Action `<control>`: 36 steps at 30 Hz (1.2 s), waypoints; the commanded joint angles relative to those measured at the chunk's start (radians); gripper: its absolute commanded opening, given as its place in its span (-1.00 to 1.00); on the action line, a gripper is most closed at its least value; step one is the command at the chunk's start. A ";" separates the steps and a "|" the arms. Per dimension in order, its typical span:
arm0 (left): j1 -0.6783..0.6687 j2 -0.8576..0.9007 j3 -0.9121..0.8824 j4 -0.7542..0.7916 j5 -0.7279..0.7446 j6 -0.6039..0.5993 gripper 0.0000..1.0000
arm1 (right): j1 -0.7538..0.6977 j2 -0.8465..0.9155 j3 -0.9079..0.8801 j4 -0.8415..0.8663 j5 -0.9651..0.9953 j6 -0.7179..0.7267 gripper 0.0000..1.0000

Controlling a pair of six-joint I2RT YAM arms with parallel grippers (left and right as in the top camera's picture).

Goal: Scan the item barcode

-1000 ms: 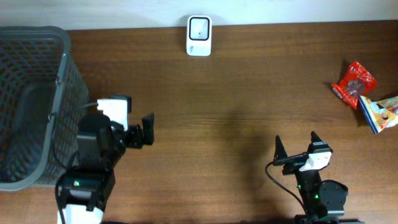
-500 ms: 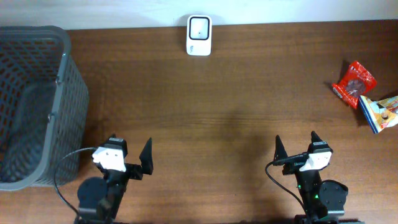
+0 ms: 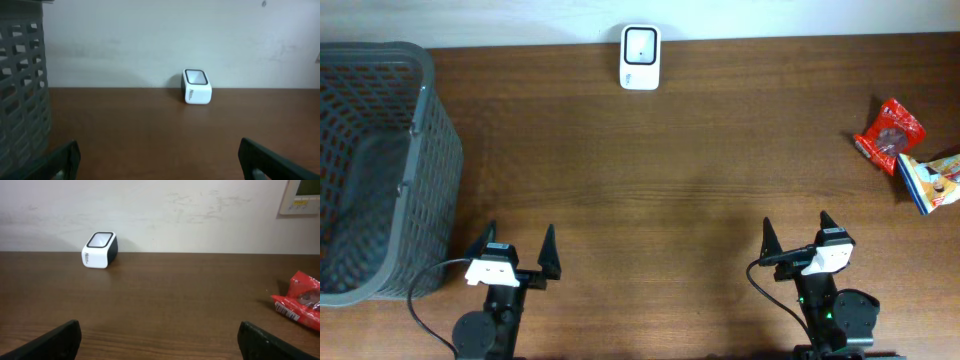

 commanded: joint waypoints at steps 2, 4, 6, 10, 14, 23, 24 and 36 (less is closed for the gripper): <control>0.006 -0.011 -0.010 -0.083 -0.024 0.013 0.98 | 0.007 -0.008 -0.009 -0.002 0.002 0.011 0.97; 0.006 -0.011 -0.010 -0.087 -0.039 0.058 0.98 | 0.007 -0.008 -0.009 -0.002 0.002 0.011 0.97; 0.006 -0.011 -0.011 -0.093 -0.094 0.062 0.98 | 0.007 -0.008 -0.009 -0.002 0.002 0.011 0.97; 0.006 -0.011 -0.011 -0.093 -0.111 0.166 0.98 | 0.007 -0.008 -0.009 -0.002 0.002 0.011 0.97; 0.006 -0.011 -0.011 -0.093 -0.121 0.197 0.98 | 0.007 -0.008 -0.009 -0.002 0.002 0.011 0.97; 0.006 -0.011 -0.011 -0.093 -0.120 0.090 0.98 | 0.007 -0.008 -0.009 -0.002 0.002 0.011 0.97; 0.006 -0.011 -0.011 -0.093 -0.120 0.090 0.98 | 0.007 -0.008 -0.009 -0.002 0.002 0.011 0.97; 0.007 -0.011 -0.011 -0.093 -0.114 0.071 0.98 | 0.007 -0.008 -0.009 -0.002 0.002 0.011 0.97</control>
